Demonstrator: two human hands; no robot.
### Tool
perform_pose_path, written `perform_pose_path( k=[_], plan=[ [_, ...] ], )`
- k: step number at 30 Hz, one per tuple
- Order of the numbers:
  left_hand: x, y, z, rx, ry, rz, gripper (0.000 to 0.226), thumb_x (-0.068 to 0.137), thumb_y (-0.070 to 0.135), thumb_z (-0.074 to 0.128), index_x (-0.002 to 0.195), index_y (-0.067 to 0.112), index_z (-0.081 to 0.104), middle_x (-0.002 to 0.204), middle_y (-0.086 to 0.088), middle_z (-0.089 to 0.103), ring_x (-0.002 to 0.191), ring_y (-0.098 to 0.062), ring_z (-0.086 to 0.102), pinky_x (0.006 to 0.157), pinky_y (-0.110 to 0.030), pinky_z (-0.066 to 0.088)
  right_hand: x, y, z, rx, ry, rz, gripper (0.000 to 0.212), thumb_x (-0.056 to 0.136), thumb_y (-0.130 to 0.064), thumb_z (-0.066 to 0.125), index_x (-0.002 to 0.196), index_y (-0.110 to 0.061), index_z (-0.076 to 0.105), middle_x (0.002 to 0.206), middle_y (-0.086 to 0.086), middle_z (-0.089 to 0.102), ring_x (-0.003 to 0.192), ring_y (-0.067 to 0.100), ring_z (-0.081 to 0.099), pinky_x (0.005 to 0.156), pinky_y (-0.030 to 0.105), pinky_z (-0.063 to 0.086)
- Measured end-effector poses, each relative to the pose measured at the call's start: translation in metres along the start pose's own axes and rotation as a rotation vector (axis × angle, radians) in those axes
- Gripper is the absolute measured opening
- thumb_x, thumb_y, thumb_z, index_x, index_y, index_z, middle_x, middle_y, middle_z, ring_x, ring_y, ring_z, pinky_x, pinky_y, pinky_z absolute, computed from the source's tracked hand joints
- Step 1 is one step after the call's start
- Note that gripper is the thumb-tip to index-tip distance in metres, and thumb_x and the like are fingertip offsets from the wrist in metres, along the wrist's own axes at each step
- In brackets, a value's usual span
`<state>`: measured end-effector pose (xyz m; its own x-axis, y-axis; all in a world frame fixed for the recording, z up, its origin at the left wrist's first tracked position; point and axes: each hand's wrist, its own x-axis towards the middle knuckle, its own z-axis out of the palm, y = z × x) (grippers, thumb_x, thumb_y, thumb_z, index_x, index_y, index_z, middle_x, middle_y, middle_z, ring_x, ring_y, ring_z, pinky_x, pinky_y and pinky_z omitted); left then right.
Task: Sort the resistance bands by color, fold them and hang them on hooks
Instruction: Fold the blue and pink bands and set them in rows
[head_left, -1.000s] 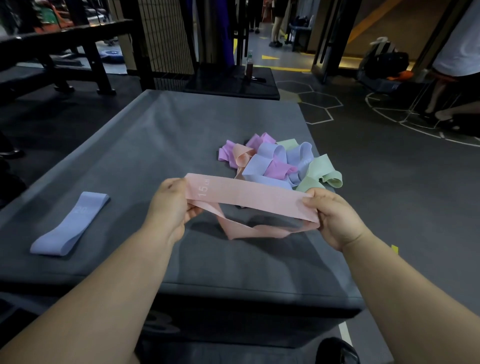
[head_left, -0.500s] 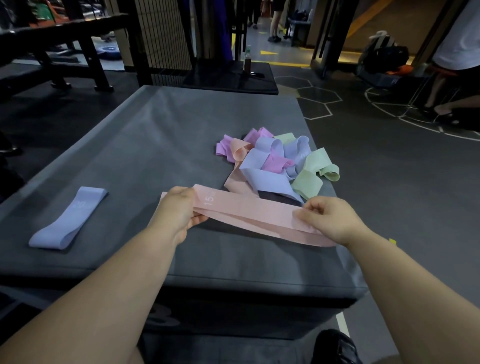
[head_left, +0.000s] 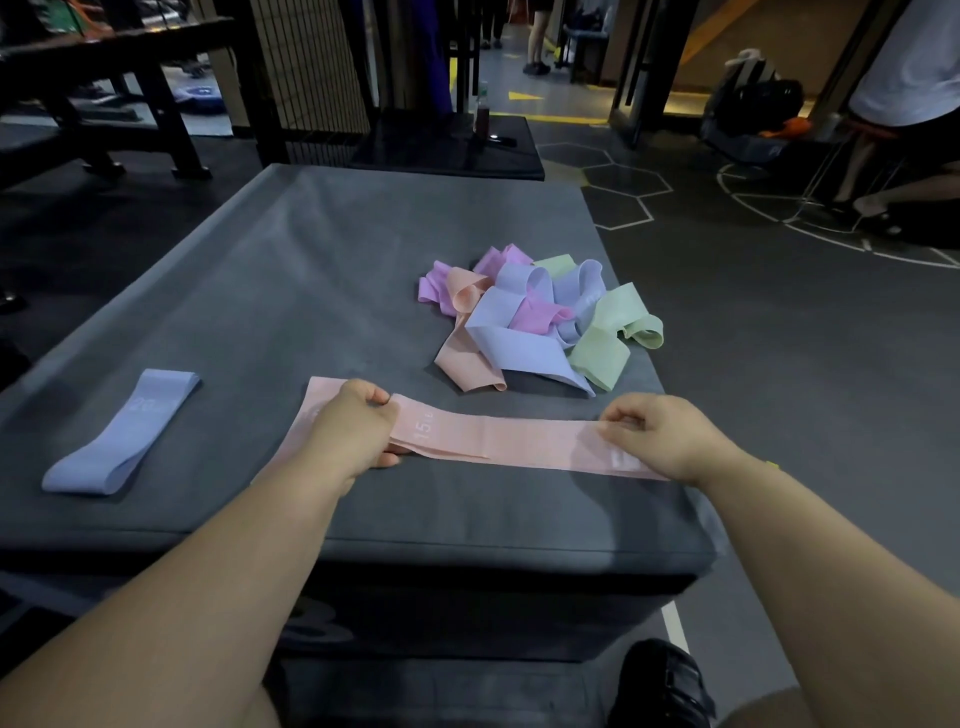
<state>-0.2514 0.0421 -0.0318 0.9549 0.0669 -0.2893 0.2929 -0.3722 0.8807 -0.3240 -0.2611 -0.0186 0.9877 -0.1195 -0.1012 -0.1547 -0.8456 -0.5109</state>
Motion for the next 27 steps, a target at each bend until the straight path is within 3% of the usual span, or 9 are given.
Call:
perform_pose_path(
  k=[3, 7, 11, 14, 18, 22, 27],
  plan=[
    [-0.003, 0.0, -0.002, 0.089, 0.01, 0.029, 0.016, 0.098, 0.019, 0.047, 0.114, 0.016, 0.051, 0.084, -0.008, 0.065, 0.068, -0.021, 0.068, 0.061, -0.032, 0.057, -0.002, 0.003, -0.002, 0.003, 0.014, -0.022, 0.011, 0.09, -0.023, 0.063, 0.087, -0.032, 0.067, 0.09, -0.014, 0.064, 0.087, 0.008, 0.061, 0.08, 0.022, 0.045],
    [-0.008, 0.001, -0.003, 0.171, 0.02, 0.066, 0.015, 0.097, 0.024, 0.05, 0.111, 0.018, 0.051, 0.081, -0.008, 0.066, 0.079, -0.028, 0.071, 0.072, -0.037, 0.06, -0.002, 0.01, -0.003, -0.058, 0.063, -0.006, 0.02, 0.09, -0.016, 0.062, 0.106, -0.021, 0.071, 0.106, -0.003, 0.06, 0.096, 0.013, 0.061, 0.09, 0.021, 0.043],
    [-0.009, 0.001, -0.004, 0.202, 0.022, 0.087, 0.019, 0.096, 0.031, 0.053, 0.11, 0.018, 0.053, 0.079, -0.008, 0.068, 0.076, -0.027, 0.071, 0.075, -0.039, 0.06, -0.003, 0.015, -0.002, -0.158, 0.046, 0.084, 0.026, 0.087, -0.02, 0.062, 0.112, -0.021, 0.069, 0.111, 0.0, 0.059, 0.098, 0.017, 0.059, 0.094, 0.029, 0.047],
    [-0.009, 0.001, -0.003, 0.214, 0.022, 0.088, 0.018, 0.097, 0.026, 0.052, 0.11, 0.014, 0.055, 0.076, -0.01, 0.067, 0.068, -0.023, 0.068, 0.068, -0.033, 0.059, -0.002, 0.014, 0.0, -0.185, 0.034, 0.113, 0.03, 0.084, -0.021, 0.062, 0.114, -0.023, 0.066, 0.111, 0.001, 0.057, 0.103, 0.02, 0.057, 0.093, 0.03, 0.046],
    [-0.01, 0.001, -0.005, 0.171, 0.016, 0.078, 0.018, 0.098, 0.02, 0.053, 0.112, 0.011, 0.055, 0.076, -0.009, 0.065, 0.062, -0.015, 0.063, 0.048, -0.017, 0.051, -0.004, 0.011, 0.001, -0.188, 0.041, 0.161, 0.027, 0.084, -0.03, 0.063, 0.111, -0.025, 0.062, 0.106, -0.002, 0.051, 0.102, 0.022, 0.054, 0.087, 0.03, 0.044],
    [-0.009, -0.002, -0.007, 0.144, 0.006, 0.051, 0.015, 0.095, 0.021, 0.057, 0.108, 0.013, 0.059, 0.077, -0.01, 0.068, 0.065, -0.018, 0.064, 0.066, -0.028, 0.056, -0.003, 0.012, -0.001, -0.234, 0.056, 0.235, 0.018, 0.085, -0.038, 0.063, 0.096, -0.024, 0.06, 0.107, 0.0, 0.048, 0.096, 0.025, 0.055, 0.081, 0.03, 0.045],
    [-0.01, -0.003, -0.008, 0.061, -0.044, 0.038, 0.007, 0.094, 0.017, 0.059, 0.099, 0.013, 0.061, 0.083, -0.006, 0.066, 0.067, -0.015, 0.059, 0.056, -0.024, 0.046, -0.004, 0.013, -0.005, -0.236, 0.032, 0.249, 0.022, 0.086, -0.041, 0.062, 0.078, -0.023, 0.051, 0.094, -0.001, 0.054, 0.082, 0.02, 0.053, 0.067, 0.031, 0.039]
  ],
)
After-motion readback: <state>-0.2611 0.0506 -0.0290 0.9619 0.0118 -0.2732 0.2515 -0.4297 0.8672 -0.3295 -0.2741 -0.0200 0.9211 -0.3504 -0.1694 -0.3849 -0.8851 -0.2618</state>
